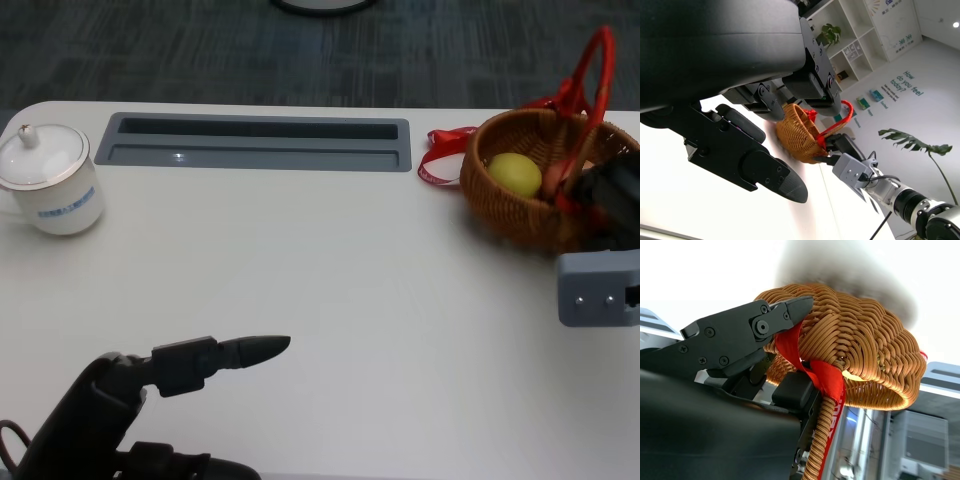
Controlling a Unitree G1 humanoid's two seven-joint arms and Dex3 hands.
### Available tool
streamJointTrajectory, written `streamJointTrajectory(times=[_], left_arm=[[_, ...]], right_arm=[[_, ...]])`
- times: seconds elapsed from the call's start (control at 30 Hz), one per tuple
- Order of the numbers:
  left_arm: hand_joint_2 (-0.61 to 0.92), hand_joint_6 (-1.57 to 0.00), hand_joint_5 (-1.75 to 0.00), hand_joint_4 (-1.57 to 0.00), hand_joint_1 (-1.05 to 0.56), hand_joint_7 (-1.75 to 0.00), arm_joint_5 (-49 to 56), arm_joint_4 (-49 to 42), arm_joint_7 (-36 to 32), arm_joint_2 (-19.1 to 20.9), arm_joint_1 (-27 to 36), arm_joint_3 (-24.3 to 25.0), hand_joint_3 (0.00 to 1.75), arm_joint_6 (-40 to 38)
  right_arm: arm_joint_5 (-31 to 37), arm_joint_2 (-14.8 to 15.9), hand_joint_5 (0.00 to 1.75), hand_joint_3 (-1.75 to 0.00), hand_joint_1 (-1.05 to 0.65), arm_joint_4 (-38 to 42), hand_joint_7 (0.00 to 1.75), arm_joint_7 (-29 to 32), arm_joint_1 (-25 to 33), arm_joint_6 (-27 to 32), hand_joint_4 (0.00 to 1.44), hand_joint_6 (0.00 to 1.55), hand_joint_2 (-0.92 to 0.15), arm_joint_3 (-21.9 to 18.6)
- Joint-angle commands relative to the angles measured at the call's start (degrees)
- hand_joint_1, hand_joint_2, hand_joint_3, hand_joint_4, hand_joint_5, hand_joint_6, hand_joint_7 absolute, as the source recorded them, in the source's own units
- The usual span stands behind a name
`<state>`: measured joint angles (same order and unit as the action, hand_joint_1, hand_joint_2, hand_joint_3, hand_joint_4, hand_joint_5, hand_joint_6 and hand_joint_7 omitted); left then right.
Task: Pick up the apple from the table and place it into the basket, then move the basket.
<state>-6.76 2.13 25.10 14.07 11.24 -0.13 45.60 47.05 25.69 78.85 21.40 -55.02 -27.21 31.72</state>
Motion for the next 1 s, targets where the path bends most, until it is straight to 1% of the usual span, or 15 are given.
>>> streamJointTrajectory(times=[0.03,0.17,0.47,0.57,0.67,0.87,1.0], left_arm=[[0.73,-0.71,0.00,-0.77,-0.53,0.00,0.1,0.7,-0.7,0.7,1.3,0.5,0.00,0.2],[0.73,-0.71,0.00,-0.77,-0.52,0.00,0.1,0.5,-0.7,0.6,1.6,0.5,0.00,0.9],[0.73,-0.72,0.00,-0.78,-0.53,0.00,0.1,0.1,-0.7,0.8,1.6,0.7,0.00,1.4],[0.73,-0.72,0.00,-0.78,-0.53,0.00,0.1,-0.1,-0.7,0.7,1.5,0.6,0.00,1.5],[0.73,-0.72,0.00,-0.78,-0.53,0.00,0.1,-0.6,-0.6,0.7,1.1,0.5,0.00,1.6],[0.72,-0.72,0.00,-0.78,-0.52,0.00,0.3,-0.5,-0.8,0.4,0.8,0.2,0.00,1.5],[0.72,-0.73,0.00,-0.78,-0.52,0.00,0.1,-0.5,-0.7,0.1,0.8,0.0,0.00,1.6]], right_arm=[[-1.1,0.2,0.01,0.00,-0.24,0.4,0.01,-0.7,-2.5,1.9,1.11,1.00,-0.90,-1.1],[-0.6,-0.2,0.02,0.00,-0.26,0.4,0.01,-0.7,-3.2,2.6,1.14,1.01,-0.90,-0.7],[-1.3,-0.5,0.00,0.00,-0.27,0.5,0.00,-1.6,-3.8,3.6,1.11,0.99,-0.91,-1.5],[-1.4,-0.5,0.00,0.00,-0.31,0.5,0.00,-2.3,-4.0,3.6,1.05,0.94,-0.90,-1.7],[-1.5,-0.7,0.00,0.00,-0.37,0.4,0.00,-2.2,-4.0,3.3,0.99,0.90,-0.85,-2.0],[-2.7,-0.6,0.00,0.00,-0.61,0.3,0.00,-3.1,-3.8,3.1,0.83,0.72,-0.75,-3.3],[-3.9,-0.3,0.00,0.00,-0.72,0.0,0.00,-3.7,-3.4,1.7,0.74,0.61,-0.74,-4.2]])
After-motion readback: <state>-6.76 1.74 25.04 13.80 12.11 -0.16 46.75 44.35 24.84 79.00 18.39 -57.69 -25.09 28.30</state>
